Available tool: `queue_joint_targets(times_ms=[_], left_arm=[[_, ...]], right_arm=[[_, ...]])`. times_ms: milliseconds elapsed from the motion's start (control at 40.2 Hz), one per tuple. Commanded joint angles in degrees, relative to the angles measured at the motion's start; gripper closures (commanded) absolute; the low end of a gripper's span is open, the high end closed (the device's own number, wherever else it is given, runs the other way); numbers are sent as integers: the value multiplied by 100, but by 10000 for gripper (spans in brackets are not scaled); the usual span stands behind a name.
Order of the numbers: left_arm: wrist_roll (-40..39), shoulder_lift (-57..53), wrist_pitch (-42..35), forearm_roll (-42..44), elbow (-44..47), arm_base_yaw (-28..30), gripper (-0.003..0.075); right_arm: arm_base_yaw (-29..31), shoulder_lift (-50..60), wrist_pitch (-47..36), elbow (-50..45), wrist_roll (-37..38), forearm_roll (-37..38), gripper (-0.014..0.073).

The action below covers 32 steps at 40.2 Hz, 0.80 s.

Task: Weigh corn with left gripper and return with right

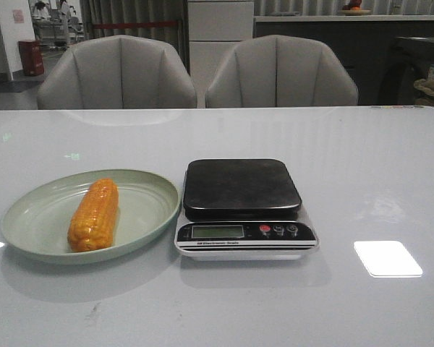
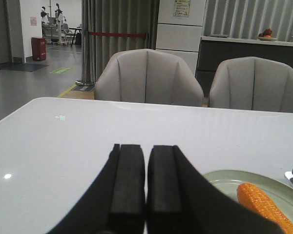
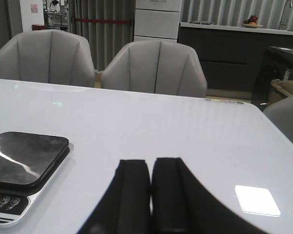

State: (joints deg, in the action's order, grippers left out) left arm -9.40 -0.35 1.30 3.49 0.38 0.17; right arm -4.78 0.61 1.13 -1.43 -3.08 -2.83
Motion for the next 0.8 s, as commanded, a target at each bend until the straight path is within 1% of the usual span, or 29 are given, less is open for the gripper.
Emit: queue_joint_targets(times_ms=[0,622,771], left_arm=[[5,-114,-483,-34,-1,2,600],[5,-114,-483,-34,-1,2,601],[5,-114,-671,-34,-1,2,600]], right_arm=[[49,105,-484,-31,-45,84,416],[49,105,-484,-31,-45,84,416],[49,105,-484,-31,-45,84,416]])
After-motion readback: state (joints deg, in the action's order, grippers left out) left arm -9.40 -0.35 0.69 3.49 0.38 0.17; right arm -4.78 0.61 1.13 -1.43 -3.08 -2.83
